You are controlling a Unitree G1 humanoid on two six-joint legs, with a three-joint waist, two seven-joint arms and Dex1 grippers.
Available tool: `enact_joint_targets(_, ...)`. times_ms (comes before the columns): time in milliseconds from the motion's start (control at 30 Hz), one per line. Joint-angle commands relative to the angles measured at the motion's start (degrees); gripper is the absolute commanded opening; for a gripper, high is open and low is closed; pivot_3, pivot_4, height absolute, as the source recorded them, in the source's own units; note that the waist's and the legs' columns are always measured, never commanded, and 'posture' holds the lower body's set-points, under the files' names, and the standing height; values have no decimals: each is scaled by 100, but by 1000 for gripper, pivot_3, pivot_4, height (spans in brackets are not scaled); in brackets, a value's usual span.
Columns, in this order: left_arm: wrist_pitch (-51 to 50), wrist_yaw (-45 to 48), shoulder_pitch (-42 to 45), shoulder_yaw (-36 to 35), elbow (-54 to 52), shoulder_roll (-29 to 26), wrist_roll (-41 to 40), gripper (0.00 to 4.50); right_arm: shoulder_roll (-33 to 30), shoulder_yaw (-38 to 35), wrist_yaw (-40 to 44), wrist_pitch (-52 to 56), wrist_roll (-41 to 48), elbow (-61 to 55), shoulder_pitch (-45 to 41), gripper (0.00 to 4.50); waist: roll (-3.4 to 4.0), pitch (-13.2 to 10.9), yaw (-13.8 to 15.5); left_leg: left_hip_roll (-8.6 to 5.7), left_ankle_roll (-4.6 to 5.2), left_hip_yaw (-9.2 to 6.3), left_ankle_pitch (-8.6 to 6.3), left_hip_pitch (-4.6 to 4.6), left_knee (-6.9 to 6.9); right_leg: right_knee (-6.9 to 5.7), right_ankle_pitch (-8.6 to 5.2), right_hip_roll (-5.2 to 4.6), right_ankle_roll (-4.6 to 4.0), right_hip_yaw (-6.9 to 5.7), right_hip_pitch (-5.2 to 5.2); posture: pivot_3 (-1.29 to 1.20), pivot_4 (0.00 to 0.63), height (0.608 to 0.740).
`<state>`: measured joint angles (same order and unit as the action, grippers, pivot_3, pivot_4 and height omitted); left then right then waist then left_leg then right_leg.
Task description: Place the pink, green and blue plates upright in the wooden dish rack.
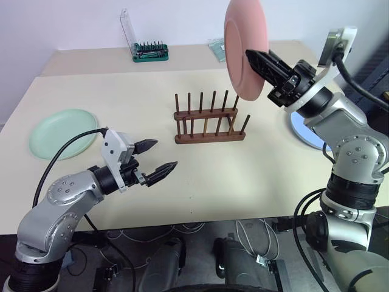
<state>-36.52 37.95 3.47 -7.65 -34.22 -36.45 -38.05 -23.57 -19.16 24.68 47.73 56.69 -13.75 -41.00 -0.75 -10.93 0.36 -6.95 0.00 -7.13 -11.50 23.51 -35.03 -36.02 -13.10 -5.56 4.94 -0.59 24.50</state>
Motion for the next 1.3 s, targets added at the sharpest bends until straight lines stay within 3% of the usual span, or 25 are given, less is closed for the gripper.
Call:
enact_joint_targets(33, 114, 194, -39, 99, -54, 27, -90, 4467, 116, -182, -460, 131, 306, 87, 10, 0, 1, -1, 4, 0, 2, 3, -1, 1, 0, 2, 0, 0, 0, 1, 1, 0, 150, 740)
enact_joint_targets(333, 90, 154, 38, 229, -173, 143, -84, 4467, 68, -341, -807, 292, 568, 996, -335, 0, 4, -2, 16, 0, 7, 14, -3, 3, -1, 5, 1, 0, 1, 7, 4, 0, 150, 740)
enact_joint_targets(833, 52, 15, 8, 214, -268, 226, -139, 4467, 264, -561, -1399, 472, 797, 1705, -131, 0, 6, -4, 18, 2, 12, 22, -6, 3, -2, 7, 1, 0, 2, 10, 4, 0, 150, 740)
enact_joint_targets(967, 57, 14, 24, 207, -250, 238, -141, 4500, 289, -558, -1425, 416, 762, 1802, -107, 1487, 8, -5, 18, 2, 14, 25, -7, 4, -2, 9, 1, 0, 2, 12, 4, 0, 150, 740)
enact_joint_targets(1133, 66, 5, 27, 194, -235, 238, -147, 4500, 246, -500, -1302, 38, 469, 1673, -113, 3977, 8, -5, 13, 3, 16, 29, -8, 3, -2, 9, 1, 0, 2, 13, 4, 0, 150, 740)
enact_joint_targets(1300, 165, -174, 79, 42, -166, 305, -68, 4500, -260, -88, -718, -903, -644, 1379, -183, 3977, 9, -6, 18, 3, 19, 35, -9, 4, -4, 12, 1, 0, 3, 14, 4, 0, 150, 740)
